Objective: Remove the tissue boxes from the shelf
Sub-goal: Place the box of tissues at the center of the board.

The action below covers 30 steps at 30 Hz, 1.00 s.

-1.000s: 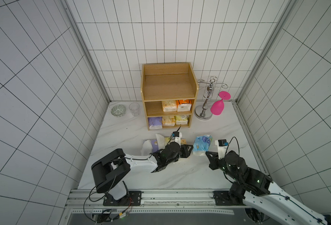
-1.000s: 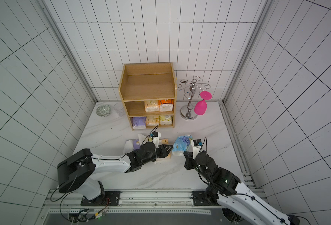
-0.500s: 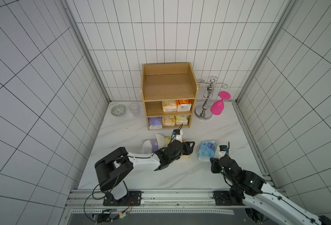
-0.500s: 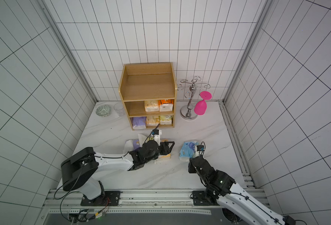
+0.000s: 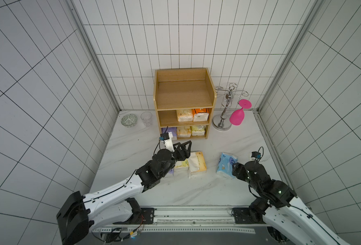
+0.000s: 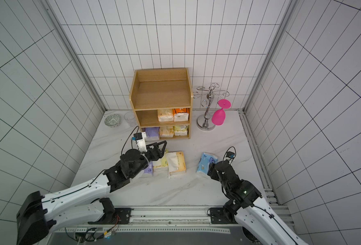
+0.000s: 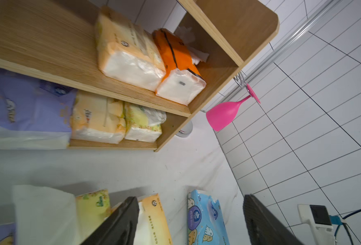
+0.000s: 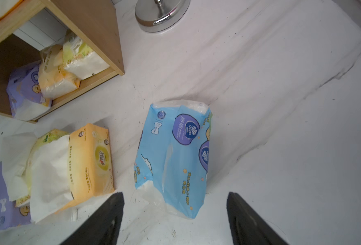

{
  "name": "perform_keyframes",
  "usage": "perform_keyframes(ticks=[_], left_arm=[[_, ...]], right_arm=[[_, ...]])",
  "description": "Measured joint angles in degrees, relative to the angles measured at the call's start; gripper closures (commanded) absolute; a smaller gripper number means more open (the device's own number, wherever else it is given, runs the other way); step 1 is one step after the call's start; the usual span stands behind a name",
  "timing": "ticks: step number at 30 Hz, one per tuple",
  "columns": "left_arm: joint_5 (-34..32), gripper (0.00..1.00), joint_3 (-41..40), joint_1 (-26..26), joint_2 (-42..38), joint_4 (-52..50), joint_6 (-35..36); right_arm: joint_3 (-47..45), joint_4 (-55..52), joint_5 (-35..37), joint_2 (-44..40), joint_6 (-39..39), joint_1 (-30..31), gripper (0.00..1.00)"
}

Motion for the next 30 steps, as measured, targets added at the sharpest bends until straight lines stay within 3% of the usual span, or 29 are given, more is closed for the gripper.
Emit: perform_keyframes(ticks=[6, 9, 15, 22, 30], left_arm=[[4.70, 0.10, -6.08, 11.50, -13.88, -8.39, 0.92], [8.79, 0.09, -7.56, 17.79, -18.01, -11.47, 0.94], [14.88, 0.09, -9.11, 23.34, -18.80, -13.62, 1.07], [19.30, 0.08, -9.14, 25.16, -13.27, -13.55, 1.53], [20.79, 0.08, -9.44, 26.38, -13.00, -12.98, 2.19]], right_arm=[[3.13, 8.15, -19.80, 19.54, -6.32, -22.16, 0.21], [2.97, 12.87, -27.56, 29.64, -8.04, -27.02, 0.27], [2.27, 22.91, -35.17, 38.16, -8.17, -24.83, 0.30], [2.49, 32.35, -35.26, 45.72, -6.08, -16.85, 0.32], [4.28, 38.07, -32.79, 50.23, -2.89, -11.43, 0.34]])
